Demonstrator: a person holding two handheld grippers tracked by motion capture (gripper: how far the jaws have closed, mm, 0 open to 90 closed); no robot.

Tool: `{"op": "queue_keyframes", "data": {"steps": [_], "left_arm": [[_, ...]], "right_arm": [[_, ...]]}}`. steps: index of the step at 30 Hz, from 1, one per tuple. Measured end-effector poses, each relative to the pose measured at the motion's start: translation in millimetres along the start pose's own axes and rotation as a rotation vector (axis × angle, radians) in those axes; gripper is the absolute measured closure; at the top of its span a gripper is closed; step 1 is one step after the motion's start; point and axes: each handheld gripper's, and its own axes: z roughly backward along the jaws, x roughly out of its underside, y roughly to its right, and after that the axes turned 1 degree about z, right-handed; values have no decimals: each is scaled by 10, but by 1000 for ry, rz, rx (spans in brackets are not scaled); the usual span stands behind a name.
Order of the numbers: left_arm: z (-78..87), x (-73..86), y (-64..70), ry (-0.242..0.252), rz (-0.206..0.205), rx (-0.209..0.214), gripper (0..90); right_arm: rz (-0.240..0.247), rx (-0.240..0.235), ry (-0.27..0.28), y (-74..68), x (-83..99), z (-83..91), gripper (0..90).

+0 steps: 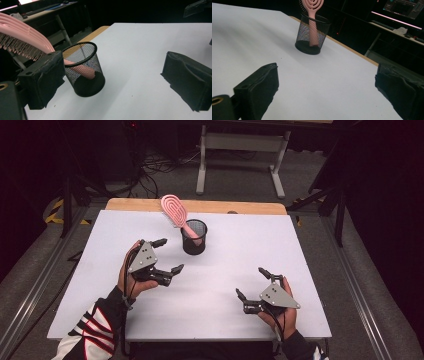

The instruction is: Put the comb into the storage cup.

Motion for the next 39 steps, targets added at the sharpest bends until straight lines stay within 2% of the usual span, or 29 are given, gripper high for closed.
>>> {"op": "queue_keyframes", "data": {"steps": [19, 35, 39], "left_arm": [[108, 38, 115, -12, -31, 15, 56], [261, 107, 160, -20, -49, -1, 58], [287, 138, 159, -25, -55, -16, 54]], "right_arm": [[2, -3, -2, -1, 0, 2, 60], [4, -6, -5, -11, 0, -4, 59], [3, -5, -5, -7, 1, -3, 59]]}}
